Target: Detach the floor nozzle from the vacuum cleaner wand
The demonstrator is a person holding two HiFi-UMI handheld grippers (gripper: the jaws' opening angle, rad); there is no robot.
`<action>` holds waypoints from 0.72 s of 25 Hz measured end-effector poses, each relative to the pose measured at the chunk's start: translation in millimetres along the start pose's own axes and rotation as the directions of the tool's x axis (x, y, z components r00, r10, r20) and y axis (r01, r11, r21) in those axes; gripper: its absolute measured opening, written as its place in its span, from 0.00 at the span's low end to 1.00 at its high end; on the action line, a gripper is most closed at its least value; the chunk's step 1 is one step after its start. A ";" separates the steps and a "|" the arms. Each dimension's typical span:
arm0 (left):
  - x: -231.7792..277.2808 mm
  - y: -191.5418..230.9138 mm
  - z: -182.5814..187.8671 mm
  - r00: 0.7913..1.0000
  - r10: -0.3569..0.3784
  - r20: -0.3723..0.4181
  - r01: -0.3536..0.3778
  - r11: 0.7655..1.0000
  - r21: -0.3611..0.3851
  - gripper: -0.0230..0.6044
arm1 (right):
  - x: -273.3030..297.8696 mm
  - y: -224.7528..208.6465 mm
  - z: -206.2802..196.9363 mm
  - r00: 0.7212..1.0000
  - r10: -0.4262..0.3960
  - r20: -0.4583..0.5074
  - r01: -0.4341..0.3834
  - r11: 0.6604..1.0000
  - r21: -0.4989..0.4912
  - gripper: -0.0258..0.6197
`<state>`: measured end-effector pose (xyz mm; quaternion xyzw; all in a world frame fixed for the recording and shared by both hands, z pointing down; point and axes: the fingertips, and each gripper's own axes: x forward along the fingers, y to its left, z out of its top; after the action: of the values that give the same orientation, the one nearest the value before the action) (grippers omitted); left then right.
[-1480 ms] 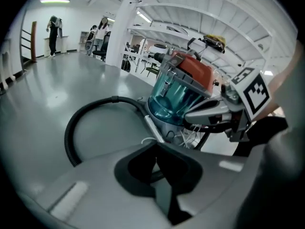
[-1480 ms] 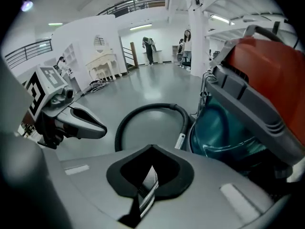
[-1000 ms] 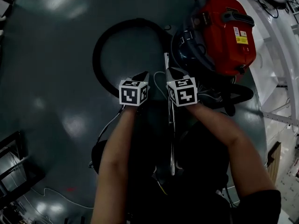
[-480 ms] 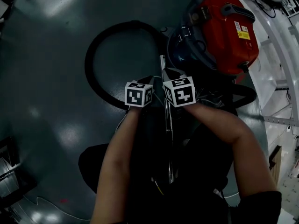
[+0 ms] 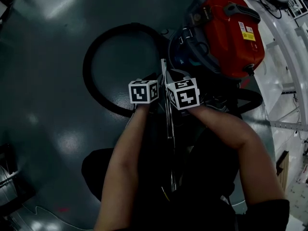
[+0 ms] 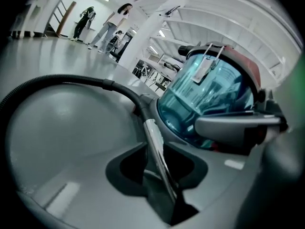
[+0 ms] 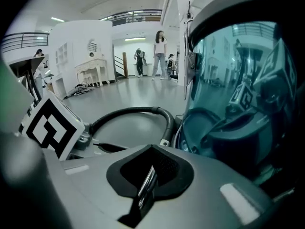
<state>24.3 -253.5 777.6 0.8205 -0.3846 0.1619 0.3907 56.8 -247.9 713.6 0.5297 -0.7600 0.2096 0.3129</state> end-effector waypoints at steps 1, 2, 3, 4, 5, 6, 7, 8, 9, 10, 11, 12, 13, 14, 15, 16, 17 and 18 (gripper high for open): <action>3.9 0.3 0.9 1.000 0.000 0.000 0.000 1.000 -0.010 0.21 | -0.1 -0.6 1.9 1.000 0.001 0.005 -0.002 1.000 0.009 0.03; 7.6 0.4 2.0 1.000 -0.003 0.001 0.003 1.000 -0.021 0.23 | -0.3 -0.8 2.9 1.000 0.004 0.006 -0.004 1.000 0.021 0.03; 11.0 -0.1 3.2 1.000 -0.008 0.003 0.008 0.999 -0.031 0.23 | -0.6 -0.5 3.8 1.000 0.008 0.007 -0.008 0.999 0.031 0.03; 14.2 -1.4 4.3 1.000 -0.016 0.004 0.016 0.999 -0.041 0.24 | -0.9 0.2 4.5 1.000 0.010 0.008 -0.010 0.999 0.036 0.03; 17.2 -3.3 5.0 1.000 -0.024 0.007 0.024 0.999 -0.047 0.26 | -1.4 1.2 5.1 1.000 0.011 0.009 -0.011 0.999 0.037 0.03; 19.9 -5.4 4.8 0.999 -0.031 0.013 0.032 0.998 -0.049 0.27 | -2.1 2.6 5.8 1.000 0.011 0.012 -0.012 0.999 0.036 0.03; 22.2 -7.3 3.4 0.999 -0.036 0.020 0.037 0.998 -0.045 0.28 | -2.7 4.2 6.6 1.000 0.012 0.017 -0.012 0.999 0.034 0.03; 24.1 -8.7 0.9 0.999 -0.037 0.027 0.038 0.999 -0.036 0.28 | -3.1 5.9 7.2 1.000 0.012 0.023 -0.013 0.999 0.032 0.03; 25.8 -9.5 -1.9 0.999 -0.035 0.031 0.036 0.999 -0.024 0.28 | -3.3 7.1 7.8 1.000 0.011 0.029 -0.012 0.999 0.031 0.03; 27.3 -9.9 -4.2 0.999 -0.032 0.034 0.033 0.999 -0.010 0.28 | -3.3 7.7 8.6 0.999 0.008 0.032 -0.009 0.999 0.033 0.03; 28.8 -10.4 -5.5 0.999 -0.032 0.037 0.032 0.999 0.002 0.28 | -3.2 7.7 10.0 0.999 0.004 0.035 -0.005 0.999 0.041 0.03; 30.2 -11.1 -6.0 0.999 -0.033 0.039 0.033 0.999 0.011 0.29 | -3.3 7.5 12.2 0.999 0.000 0.041 -0.002 0.998 0.055 0.03; 31.6 -11.7 -6.6 0.999 -0.035 0.038 0.034 0.999 0.015 0.29 | -3.7 7.3 14.7 0.999 -0.003 0.047 0.000 0.998 0.070 0.03; 33.0 -12.0 -7.7 0.999 -0.035 0.035 0.035 0.999 0.013 0.29 | -4.6 7.6 16.7 0.999 -0.005 0.052 0.000 0.997 0.081 0.03; 34.4 -11.8 -8.9 0.999 -0.036 0.034 0.036 0.999 0.004 0.29 | -5.7 8.3 18.1 0.998 -0.004 0.057 -0.001 0.996 0.086 0.03; 35.7 -11.3 -9.9 0.999 -0.036 0.033 0.037 0.999 -0.011 0.30 | -7.0 9.5 18.9 0.998 -0.001 0.061 -0.004 0.997 0.082 0.03; 37.0 -10.6 -10.5 0.999 -0.037 0.033 0.038 0.999 -0.024 0.31 | -8.2 10.4 18.9 0.998 0.003 0.063 -0.008 0.997 0.071 0.03; 38.5 -10.4 -11.0 0.999 -0.037 0.030 0.038 0.999 -0.032 0.32 | -9.2 10.5 18.0 0.998 0.006 0.062 -0.010 0.998 0.059 0.03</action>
<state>57.7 -260.4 801.0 0.8236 -0.3774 0.1361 0.4010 44.6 -249.6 694.4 0.5421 -0.7648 0.2168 0.2724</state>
